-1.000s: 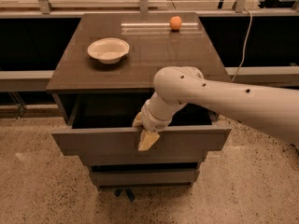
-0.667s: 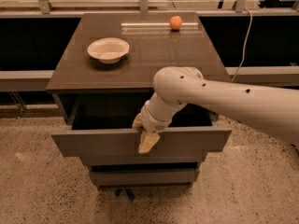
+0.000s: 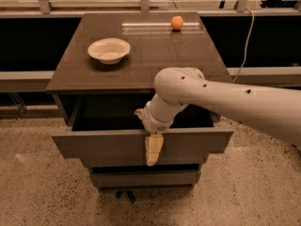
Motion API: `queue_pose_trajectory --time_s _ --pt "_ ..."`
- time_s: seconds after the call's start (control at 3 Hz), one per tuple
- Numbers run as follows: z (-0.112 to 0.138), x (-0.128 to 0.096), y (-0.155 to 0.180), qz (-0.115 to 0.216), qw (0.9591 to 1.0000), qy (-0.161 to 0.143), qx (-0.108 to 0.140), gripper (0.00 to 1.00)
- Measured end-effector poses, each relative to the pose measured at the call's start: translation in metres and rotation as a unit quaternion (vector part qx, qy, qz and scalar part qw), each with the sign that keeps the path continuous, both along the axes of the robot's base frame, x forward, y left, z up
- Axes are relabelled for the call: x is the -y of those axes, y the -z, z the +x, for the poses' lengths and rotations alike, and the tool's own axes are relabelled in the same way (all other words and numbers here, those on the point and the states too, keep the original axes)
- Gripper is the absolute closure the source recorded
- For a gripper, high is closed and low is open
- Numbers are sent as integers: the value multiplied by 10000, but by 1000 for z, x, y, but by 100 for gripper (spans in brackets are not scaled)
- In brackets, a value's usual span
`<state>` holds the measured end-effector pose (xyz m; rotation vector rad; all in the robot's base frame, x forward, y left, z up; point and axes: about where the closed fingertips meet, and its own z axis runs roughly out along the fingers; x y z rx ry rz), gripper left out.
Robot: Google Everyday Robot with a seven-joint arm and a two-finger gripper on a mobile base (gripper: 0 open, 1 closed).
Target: Open top drawer
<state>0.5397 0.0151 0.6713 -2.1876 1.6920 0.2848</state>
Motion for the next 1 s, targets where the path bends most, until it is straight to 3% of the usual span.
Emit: queue_pose_trajectory --time_s 0.33,0.67,1.0 --pt "0 0 0 -1 10000 -2 -2 0" --pt "-3 11 8 -50 9992 148 -357 16" --pt "-15 30 17 -177 9952 470 -844 39"
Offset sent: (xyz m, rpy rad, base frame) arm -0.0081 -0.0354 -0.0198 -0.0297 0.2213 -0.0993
